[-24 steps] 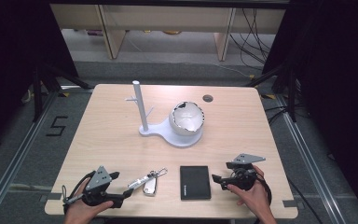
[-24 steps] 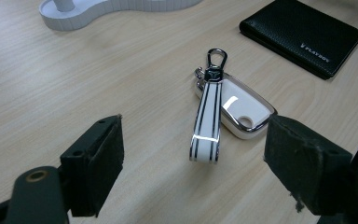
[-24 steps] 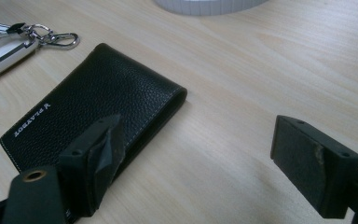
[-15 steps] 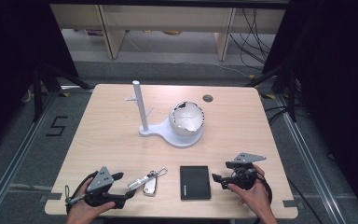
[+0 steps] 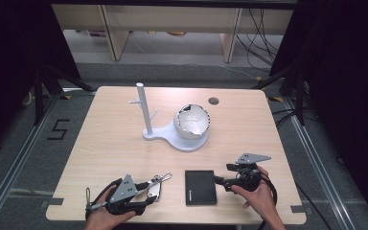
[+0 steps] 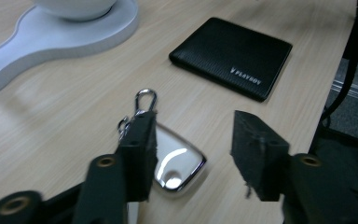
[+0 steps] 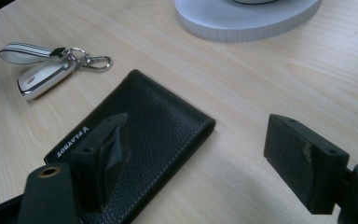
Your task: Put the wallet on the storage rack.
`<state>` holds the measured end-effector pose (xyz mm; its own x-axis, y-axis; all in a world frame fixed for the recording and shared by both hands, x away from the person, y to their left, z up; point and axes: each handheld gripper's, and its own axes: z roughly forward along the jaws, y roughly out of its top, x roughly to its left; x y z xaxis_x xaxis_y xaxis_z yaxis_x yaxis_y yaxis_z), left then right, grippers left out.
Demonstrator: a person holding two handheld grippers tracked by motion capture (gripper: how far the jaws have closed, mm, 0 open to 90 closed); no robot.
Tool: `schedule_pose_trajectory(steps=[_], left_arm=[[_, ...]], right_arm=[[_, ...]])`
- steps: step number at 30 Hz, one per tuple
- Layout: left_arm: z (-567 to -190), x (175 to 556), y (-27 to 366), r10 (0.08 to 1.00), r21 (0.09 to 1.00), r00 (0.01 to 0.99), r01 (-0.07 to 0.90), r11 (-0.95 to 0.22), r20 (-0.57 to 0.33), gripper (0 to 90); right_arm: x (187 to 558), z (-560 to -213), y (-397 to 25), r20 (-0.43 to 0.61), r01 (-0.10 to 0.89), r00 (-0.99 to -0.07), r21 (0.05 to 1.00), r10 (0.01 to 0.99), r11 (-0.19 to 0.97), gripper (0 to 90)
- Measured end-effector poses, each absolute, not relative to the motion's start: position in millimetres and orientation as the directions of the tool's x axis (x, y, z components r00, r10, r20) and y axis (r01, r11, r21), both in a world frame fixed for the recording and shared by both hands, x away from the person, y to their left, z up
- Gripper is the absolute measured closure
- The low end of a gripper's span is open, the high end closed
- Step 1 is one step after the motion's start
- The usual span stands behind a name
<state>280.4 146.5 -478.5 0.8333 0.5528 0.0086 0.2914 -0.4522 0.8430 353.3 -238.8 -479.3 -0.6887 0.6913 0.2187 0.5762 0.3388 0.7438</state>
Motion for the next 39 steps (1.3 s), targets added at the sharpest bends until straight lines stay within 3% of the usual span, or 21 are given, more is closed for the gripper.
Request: schedule_pose_trajectory(steps=[4,12,27,39], left_arm=[[-476,276,125,0.500,0.854,0.866,0.268,-0.446,-0.010,67.9],[-482,278,81,0.355,0.823,0.934,0.224,-0.521,-0.030,83.8],[-506,283,37,0.271,0.774,0.961,0.209,-0.597,-0.051,87.6],[-514,296,27,0.323,0.743,0.943,0.269,-0.612,-0.075,87.6]], right_arm=[[356,-477,-234,0.222,0.584,-0.688,0.735,0.691,0.345,23.7],[369,-474,-218,0.219,0.567,-0.726,0.727,0.652,0.387,25.7],[399,-485,-196,0.248,0.575,-0.774,0.660,0.582,0.483,30.7],[412,-497,-181,0.268,0.581,-0.786,0.627,0.557,0.518,33.5]])
